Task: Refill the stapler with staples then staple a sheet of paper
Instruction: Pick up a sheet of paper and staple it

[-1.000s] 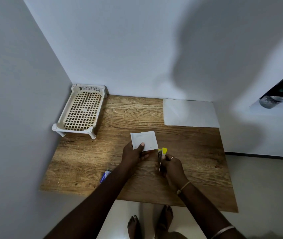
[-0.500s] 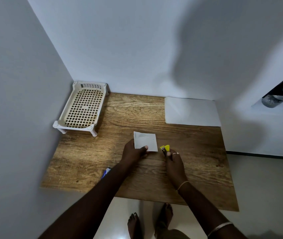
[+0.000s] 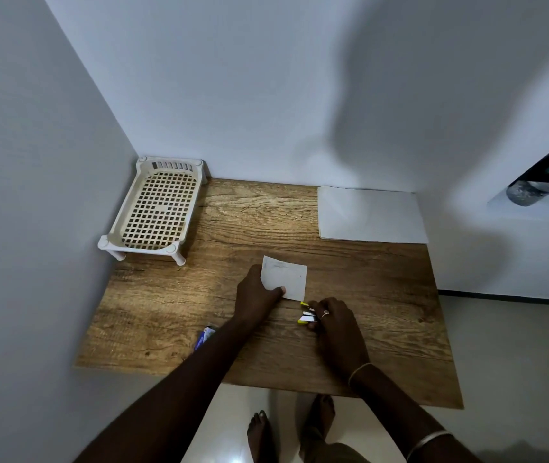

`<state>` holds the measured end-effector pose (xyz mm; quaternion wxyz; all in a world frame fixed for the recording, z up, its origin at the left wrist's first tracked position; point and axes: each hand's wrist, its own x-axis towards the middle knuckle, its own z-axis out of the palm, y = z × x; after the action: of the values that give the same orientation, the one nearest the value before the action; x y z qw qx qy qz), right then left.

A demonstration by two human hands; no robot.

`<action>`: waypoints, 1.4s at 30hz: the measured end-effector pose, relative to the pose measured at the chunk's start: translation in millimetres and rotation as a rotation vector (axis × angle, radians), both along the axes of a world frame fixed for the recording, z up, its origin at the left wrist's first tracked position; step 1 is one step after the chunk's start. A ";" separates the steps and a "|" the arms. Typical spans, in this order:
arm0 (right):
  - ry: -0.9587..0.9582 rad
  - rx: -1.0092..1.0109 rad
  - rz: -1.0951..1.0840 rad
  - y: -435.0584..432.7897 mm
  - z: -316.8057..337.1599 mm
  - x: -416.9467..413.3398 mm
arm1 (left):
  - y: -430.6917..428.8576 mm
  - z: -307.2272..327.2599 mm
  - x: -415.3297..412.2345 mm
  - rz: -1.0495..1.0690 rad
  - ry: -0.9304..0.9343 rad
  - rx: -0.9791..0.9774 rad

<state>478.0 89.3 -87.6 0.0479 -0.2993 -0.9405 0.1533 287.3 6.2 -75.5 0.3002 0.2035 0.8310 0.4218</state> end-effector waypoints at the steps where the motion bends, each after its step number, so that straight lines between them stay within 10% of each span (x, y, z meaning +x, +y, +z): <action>1: -0.008 0.018 0.013 0.0 -0.7 0.1 | 0.2 -1.2 -0.2 0.009 -0.006 0.003; 12: 0.210 -0.124 -0.152 10.1 10.4 -12.2 | 10.8 2.6 -2.2 0.200 -0.387 0.190; 23: 0.079 0.212 0.201 54.7 32.4 -66.6 | 34.7 21.9 -15.3 0.273 -0.575 0.284; 32: -0.107 0.118 0.146 74.1 31.7 -101.8 | 30.9 2.4 -31.5 -0.478 0.698 -0.122; 42: -0.218 0.067 0.174 69.7 -1.7 -115.8 | 37.3 -23.1 -35.3 -0.800 0.703 -0.389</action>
<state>362.3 159.0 -89.3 -0.0580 -0.2297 -0.9671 0.0922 252.0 43.6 -98.5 0.1740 0.5716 0.8016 0.0215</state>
